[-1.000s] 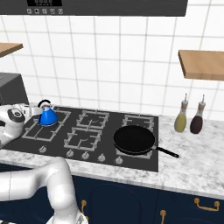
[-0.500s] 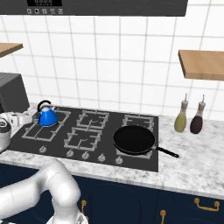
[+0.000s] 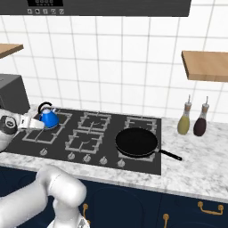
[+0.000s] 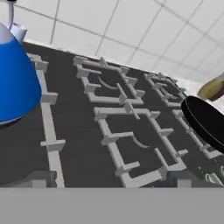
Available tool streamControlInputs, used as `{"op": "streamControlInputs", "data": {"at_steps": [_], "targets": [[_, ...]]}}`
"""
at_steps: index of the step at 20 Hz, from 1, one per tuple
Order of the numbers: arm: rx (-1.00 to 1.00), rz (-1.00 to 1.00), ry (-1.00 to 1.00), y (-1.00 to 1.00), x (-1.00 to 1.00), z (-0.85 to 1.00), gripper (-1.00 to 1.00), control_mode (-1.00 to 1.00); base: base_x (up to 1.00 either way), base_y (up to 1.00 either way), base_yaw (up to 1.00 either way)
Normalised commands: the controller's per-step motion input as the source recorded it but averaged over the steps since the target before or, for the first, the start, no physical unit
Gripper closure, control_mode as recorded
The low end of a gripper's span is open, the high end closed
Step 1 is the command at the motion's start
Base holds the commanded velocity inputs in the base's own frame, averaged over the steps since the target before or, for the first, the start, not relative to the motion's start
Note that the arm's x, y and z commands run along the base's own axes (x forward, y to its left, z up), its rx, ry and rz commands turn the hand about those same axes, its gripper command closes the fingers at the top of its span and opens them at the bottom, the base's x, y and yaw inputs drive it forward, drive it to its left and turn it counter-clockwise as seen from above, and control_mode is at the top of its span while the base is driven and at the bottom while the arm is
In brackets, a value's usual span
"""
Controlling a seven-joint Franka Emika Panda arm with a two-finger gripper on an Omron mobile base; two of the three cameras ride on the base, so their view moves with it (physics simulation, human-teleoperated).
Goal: Pick the kettle from the counter and place it on a stove burner. Then turn the burner on.
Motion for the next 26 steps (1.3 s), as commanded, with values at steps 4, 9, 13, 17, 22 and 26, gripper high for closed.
{"op": "streamControlInputs", "data": {"at_steps": [4, 9, 13, 17, 22, 26], "targets": [[0.03, 0.17, 0.78, -0.58, -0.09, -0.39, -1.0, -1.0, 0.0, 0.0, 0.0], [0.31, 0.1, 0.4, -0.17, -0.21, -0.63, -1.0, -1.0, 0.0, 0.0, 0.0], [0.48, 0.0, 0.02, 0.24, 0.02, -0.41, -1.0, -1.0, 0.0, 0.0, 0.0], [0.17, 0.0, 0.0, 0.41, 0.02, -0.31, -1.0, -1.0, 0.0, 0.0, 0.0], [0.01, 0.0, 0.0, 0.06, -0.2, -0.23, -1.0, -1.0, 0.0, 0.0, 0.0], [0.0, 0.0, 0.0, 0.0, -0.47, -0.19, -1.0, -1.0, 0.0, 0.0, 0.0]]}}
